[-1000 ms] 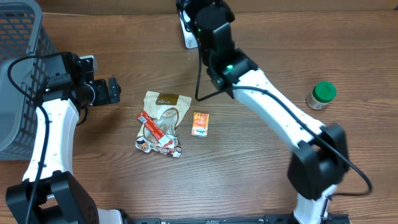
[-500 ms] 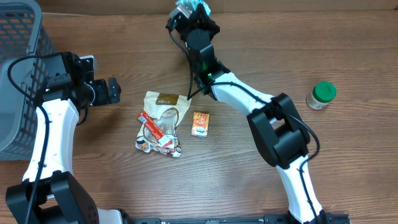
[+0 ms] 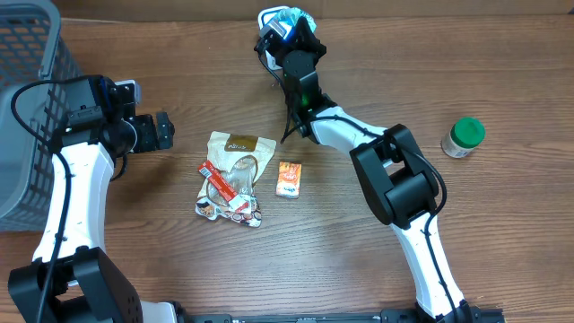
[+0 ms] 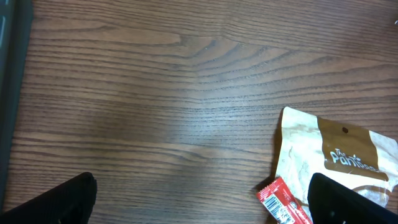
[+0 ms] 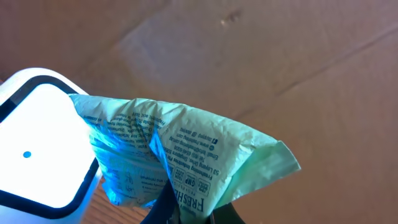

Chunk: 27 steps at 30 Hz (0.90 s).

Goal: Scan the item barcode
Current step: 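Hold the mint-green packet against the scanner face, then pull back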

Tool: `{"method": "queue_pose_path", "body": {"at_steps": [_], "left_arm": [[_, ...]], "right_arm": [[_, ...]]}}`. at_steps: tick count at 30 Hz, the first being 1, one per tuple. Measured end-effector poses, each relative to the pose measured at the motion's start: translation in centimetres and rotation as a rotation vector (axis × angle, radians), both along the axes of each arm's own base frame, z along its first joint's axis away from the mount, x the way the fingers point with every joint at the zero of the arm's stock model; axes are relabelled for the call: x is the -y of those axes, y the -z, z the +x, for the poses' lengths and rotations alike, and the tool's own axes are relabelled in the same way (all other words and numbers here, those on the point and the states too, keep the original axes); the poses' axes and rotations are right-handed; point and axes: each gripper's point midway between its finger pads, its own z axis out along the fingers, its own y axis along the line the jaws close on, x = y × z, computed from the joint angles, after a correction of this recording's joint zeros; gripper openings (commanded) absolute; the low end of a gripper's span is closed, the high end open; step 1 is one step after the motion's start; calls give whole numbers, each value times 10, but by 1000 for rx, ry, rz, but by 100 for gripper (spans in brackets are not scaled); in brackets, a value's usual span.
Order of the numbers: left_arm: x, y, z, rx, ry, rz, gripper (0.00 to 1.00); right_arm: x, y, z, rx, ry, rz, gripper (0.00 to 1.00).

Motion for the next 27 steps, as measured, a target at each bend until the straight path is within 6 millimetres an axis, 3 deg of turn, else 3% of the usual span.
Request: {"method": "queue_pose_path", "body": {"at_steps": [17, 27], "left_arm": [[0, 0, 0, 0, 0, 0, 100], [0, 0, 0, 0, 0, 0, 100]], "right_arm": [[3, 1, 7, -5, -53, 11, 4], [1, 18, 5, -73, -48, -25, 4]]}}
